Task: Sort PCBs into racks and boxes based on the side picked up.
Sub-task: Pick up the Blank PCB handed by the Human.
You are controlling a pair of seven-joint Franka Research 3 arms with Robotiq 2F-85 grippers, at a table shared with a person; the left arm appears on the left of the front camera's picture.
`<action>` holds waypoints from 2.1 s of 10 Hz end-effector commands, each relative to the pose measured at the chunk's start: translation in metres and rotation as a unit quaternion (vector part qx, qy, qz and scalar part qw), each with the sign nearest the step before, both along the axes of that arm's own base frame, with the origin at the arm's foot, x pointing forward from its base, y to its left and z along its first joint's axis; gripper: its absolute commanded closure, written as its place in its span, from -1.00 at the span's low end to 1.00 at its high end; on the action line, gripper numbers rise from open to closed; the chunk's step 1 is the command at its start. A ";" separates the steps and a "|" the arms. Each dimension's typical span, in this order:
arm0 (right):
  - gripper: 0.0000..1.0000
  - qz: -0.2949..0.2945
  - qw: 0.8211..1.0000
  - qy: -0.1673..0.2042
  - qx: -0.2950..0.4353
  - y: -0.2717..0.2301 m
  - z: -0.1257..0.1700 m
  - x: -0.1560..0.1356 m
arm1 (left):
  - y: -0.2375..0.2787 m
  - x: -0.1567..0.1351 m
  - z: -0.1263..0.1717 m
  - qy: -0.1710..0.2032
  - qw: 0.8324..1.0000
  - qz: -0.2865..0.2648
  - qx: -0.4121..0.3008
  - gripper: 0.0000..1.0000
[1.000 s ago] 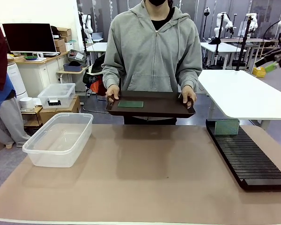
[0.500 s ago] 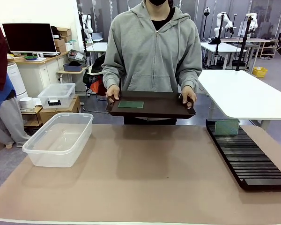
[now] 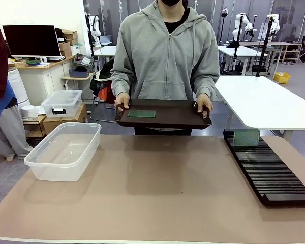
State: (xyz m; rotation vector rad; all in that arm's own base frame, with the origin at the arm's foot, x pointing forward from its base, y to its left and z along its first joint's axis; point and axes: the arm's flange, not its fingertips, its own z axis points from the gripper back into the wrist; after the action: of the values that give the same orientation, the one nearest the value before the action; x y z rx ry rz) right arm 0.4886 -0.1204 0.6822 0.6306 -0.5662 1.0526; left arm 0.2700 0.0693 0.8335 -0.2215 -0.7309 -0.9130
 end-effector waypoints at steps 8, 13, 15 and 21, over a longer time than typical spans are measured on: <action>-1.00 -0.051 0.997 0.024 0.052 0.013 0.089 -0.084 | -0.001 0.000 -0.001 0.002 1.000 0.002 -0.002 -1.00; -1.00 -0.093 0.993 -0.045 -0.054 -0.006 0.145 -0.135 | -0.001 0.000 -0.001 0.002 1.000 0.002 -0.002 -1.00; -1.00 -0.099 0.990 -0.072 -0.069 0.000 0.151 -0.154 | -0.001 0.000 -0.001 0.002 1.000 0.002 -0.002 -1.00; -1.00 -0.160 0.973 -0.140 -0.091 -0.007 0.165 -0.167 | -0.001 0.000 -0.001 0.002 1.000 0.002 -0.002 -1.00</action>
State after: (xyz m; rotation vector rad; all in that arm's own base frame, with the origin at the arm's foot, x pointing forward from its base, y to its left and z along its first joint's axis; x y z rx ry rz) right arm 0.3253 -0.1334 0.8612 0.2593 -0.7584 0.8792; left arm 0.2701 0.0692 0.8335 -0.2215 -0.7307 -0.9131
